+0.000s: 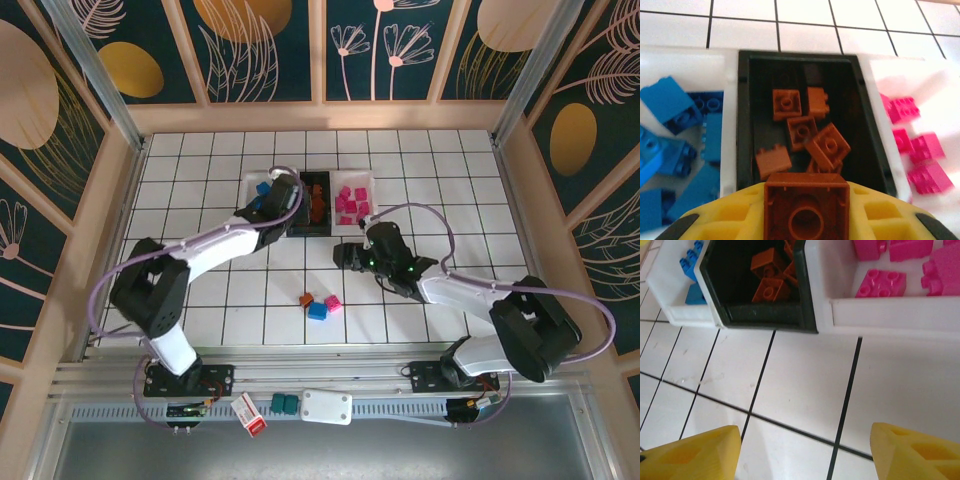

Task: Sort the legos into containers by color
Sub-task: Place the lego in the container, then pick up the lego from the bottom-center of the table.

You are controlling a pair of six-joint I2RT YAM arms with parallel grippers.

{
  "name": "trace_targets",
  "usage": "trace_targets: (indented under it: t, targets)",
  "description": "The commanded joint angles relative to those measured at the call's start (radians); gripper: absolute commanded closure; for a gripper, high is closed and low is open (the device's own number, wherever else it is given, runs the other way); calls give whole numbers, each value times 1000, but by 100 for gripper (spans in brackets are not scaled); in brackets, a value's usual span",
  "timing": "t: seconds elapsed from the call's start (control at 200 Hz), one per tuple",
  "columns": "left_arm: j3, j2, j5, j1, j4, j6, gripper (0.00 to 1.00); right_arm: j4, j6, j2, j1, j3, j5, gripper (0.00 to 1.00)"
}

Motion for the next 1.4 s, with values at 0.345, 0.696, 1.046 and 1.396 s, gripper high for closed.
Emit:
trace_targets:
  t: [0.345,0.696,1.046,1.396]
  targets:
    - [215,113,100,38,-28,12,16,-29,-51,-88,126,-96,-47,29]
    - [-178,-328,200,2,109,-84,1,-85,-151,2,282,-25,7,29]
    - [-475,-663,157,-8,29,-156,1,-172,-286,170,419,130,92,30]
    - [-553,-750,134,-7,-21,-182,1,-299,-325,249,497,178,186,35]
